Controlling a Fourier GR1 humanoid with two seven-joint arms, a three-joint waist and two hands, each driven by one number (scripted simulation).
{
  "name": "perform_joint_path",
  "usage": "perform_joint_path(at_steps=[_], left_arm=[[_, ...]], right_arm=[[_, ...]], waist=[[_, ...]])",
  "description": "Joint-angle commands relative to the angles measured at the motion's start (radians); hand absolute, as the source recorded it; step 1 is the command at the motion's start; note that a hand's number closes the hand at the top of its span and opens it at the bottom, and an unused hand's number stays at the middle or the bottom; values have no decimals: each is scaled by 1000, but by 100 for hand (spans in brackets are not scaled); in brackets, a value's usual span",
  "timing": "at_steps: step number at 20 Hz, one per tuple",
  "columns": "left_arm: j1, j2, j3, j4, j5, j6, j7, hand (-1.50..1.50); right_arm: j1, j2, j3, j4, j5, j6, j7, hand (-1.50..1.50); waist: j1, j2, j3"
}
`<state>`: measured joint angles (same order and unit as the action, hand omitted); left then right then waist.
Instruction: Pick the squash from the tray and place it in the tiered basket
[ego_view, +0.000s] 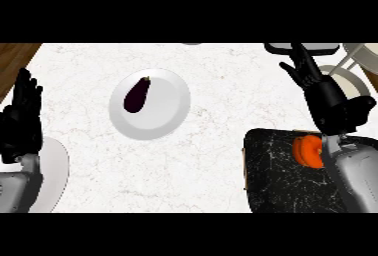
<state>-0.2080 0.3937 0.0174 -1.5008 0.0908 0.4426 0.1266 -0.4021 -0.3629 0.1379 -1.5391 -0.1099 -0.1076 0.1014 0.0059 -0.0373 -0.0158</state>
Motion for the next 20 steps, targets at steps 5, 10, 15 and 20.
perform_joint_path(at_steps=[5, 10, 15, 20], left_arm=[[76, 69, -57, 13, -46, -109, -44, 0], [97, 51, -116, 8, -53, -145, -32, 0], [101, 11, -144, 76, -98, -173, -131, 0], [52, 55, -100, 55, -69, -201, -57, 0]], right_arm=[[180, 40, -268, -68, -416, 194, -199, 150], [358, 4, -426, 169, -302, -45, -115, -150], [516, -76, -563, 123, -412, 156, -217, -150], [576, -313, -540, 79, -382, 380, -98, -150]], waist=[[-60, 33, 23], [-67, 44, 19], [-25, 37, 16], [-27, 36, 15]])
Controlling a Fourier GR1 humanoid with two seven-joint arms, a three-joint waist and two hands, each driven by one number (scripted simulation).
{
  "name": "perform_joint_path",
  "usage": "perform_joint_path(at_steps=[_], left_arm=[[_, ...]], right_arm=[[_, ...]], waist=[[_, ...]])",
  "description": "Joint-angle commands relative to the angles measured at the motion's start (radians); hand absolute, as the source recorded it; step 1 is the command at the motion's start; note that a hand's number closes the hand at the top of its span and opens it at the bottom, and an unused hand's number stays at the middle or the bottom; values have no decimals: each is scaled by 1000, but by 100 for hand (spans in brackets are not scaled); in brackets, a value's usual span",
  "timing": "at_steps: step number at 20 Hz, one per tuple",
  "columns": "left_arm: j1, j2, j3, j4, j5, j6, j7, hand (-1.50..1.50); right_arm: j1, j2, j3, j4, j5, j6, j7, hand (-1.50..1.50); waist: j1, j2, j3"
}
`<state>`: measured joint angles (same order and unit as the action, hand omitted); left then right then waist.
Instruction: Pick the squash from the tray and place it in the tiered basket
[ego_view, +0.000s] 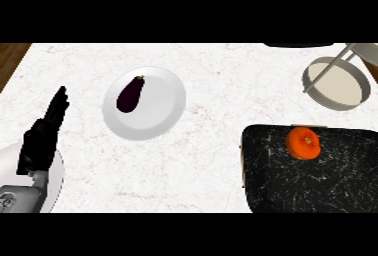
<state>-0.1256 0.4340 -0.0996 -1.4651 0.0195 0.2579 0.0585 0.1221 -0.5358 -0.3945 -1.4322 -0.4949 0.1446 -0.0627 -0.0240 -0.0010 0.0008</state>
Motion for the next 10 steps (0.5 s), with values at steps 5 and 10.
perform_joint_path(at_steps=[5, 10], left_arm=[[-29, -23, -11, 28, -8, -19, 7, 0], [14, -16, -4, -32, -25, -37, 18, 0]], right_arm=[[59, -287, 34, -63, 101, 247, 85, -150], [-6, -331, 45, -160, 90, 241, 284, -150]], waist=[[18, 2, -2], [27, 0, -2]])
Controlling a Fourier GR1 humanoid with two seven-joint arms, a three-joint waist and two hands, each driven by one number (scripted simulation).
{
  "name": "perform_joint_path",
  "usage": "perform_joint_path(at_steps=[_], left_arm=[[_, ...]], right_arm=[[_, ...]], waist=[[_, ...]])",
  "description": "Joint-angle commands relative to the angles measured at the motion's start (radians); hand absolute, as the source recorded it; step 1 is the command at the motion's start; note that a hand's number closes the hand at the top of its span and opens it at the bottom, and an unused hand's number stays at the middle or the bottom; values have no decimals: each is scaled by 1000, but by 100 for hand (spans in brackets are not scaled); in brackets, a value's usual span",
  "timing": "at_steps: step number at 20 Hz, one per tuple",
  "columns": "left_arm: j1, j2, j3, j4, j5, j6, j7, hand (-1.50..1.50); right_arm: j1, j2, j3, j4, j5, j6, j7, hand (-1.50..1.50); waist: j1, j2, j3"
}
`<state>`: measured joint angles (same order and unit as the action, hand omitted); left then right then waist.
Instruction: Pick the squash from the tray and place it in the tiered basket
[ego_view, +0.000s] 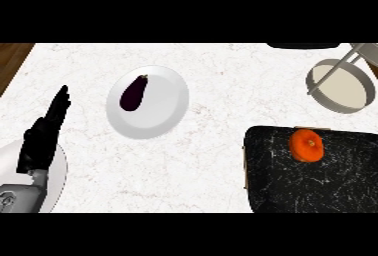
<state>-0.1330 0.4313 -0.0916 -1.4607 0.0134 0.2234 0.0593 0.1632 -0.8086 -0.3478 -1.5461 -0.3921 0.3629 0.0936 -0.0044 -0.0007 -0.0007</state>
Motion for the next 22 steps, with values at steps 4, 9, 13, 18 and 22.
perform_joint_path(at_steps=[4, 9, 13, 18, 22], left_arm=[[-52, -26, 31, 57, -20, -34, -10, 0], [-35, -51, 7, 4, -58, -25, 22, 0], [-4, -51, 38, -7, -57, -49, 15, 0], [-66, -57, 88, 63, -73, -81, 3, 0], [-53, -83, 94, 31, -87, -111, 37, 0]], right_arm=[[-147, -34, 49, -49, 9, -9, 276, -150], [-224, 17, 155, -59, 24, -16, 430, -150], [-198, 52, 192, -125, 111, -18, 482, -150], [-219, 78, 176, -55, 168, 64, 470, -150], [-232, 148, 176, -104, 233, 54, 497, -150]], waist=[[4, 2, 0], [10, 1, 0], [6, 0, 0], [4, 1, 1], [4, 1, 1]])
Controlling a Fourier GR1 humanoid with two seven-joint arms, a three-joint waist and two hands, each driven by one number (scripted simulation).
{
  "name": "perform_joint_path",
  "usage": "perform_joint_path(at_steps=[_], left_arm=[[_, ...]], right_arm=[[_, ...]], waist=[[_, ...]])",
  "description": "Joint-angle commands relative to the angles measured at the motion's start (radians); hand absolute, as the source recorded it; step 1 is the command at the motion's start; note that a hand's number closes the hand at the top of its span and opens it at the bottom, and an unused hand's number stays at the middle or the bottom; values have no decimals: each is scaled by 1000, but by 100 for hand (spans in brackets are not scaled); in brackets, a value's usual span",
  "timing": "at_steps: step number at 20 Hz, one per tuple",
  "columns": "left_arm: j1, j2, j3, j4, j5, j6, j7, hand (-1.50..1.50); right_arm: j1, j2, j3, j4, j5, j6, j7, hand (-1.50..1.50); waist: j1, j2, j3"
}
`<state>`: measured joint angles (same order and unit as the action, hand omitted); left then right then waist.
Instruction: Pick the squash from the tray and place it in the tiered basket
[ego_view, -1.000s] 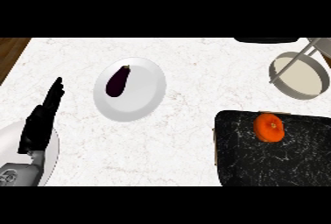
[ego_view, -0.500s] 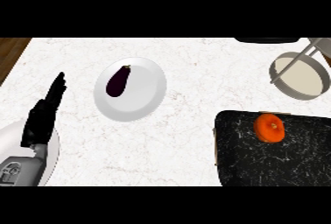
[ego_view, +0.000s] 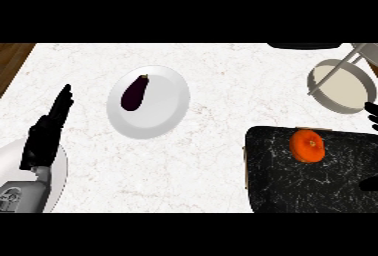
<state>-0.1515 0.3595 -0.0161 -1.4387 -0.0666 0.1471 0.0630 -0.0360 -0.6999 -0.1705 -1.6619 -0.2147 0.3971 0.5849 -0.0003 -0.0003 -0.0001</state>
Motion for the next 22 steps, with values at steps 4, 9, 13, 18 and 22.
perform_joint_path(at_steps=[4, 9, 13, 18, 22], left_arm=[[-59, -24, 52, 55, -25, -30, -10, 0], [73, -66, 12, -60, -65, -5, -29, 0], [115, -84, 5, -138, -94, -11, 14, 0], [37, -92, 49, -64, -104, -49, 19, 0], [7, -77, 95, -15, -94, -74, 1, 0]], right_arm=[[61, 72, -19, -86, 120, 39, -19, -150], [94, 115, 0, -76, 268, 4, -70, -150], [42, 139, -16, -108, 296, 14, -32, -150], [101, 207, -21, -132, 368, 48, -60, -150], [1, 243, 9, -115, 367, 67, 60, -150]], waist=[[-4, 0, 0], [2, -1, 0], [3, -1, 0], [-2, 0, 0], [0, 0, 0]])
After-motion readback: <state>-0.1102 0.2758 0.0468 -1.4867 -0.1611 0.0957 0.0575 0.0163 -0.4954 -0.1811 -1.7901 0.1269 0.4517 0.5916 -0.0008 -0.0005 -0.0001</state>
